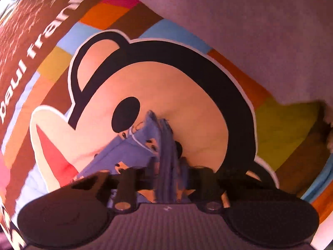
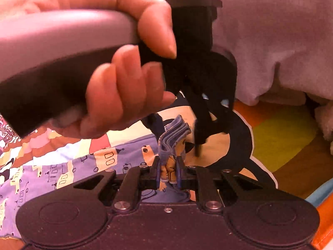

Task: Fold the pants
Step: 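Close both grippers side by side on the cuff end of the blue pants, then lift the cuff end with both grippers and fold it over onto the waistband half, then open both grippers and release the folded pants onto the duvet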

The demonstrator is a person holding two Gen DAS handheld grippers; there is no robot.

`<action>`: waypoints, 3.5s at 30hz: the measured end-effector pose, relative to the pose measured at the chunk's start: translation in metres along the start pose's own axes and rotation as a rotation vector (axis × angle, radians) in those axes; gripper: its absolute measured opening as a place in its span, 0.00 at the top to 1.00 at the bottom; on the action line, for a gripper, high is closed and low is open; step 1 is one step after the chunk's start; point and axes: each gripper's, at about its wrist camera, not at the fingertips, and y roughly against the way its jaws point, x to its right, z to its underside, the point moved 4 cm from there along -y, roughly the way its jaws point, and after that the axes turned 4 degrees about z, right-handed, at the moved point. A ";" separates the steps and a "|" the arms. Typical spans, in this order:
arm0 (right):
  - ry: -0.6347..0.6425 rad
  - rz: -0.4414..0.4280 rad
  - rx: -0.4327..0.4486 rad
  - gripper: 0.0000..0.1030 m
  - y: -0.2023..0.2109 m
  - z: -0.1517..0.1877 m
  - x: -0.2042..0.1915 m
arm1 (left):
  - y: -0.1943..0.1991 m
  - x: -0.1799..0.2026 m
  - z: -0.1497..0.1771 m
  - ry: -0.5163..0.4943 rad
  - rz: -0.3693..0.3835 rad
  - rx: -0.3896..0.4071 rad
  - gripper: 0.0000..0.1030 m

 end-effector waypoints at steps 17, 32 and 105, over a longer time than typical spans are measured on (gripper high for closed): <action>0.172 -0.046 0.172 0.86 0.045 0.005 -0.036 | 0.072 -0.091 0.085 0.294 0.239 0.266 0.89; 0.389 -0.210 0.062 0.86 0.083 0.047 -0.136 | 0.048 -0.208 0.218 0.523 0.400 0.375 0.89; 0.546 -0.065 -0.086 0.11 -0.073 0.028 -0.178 | 0.005 -0.342 0.397 0.813 -0.142 0.601 0.03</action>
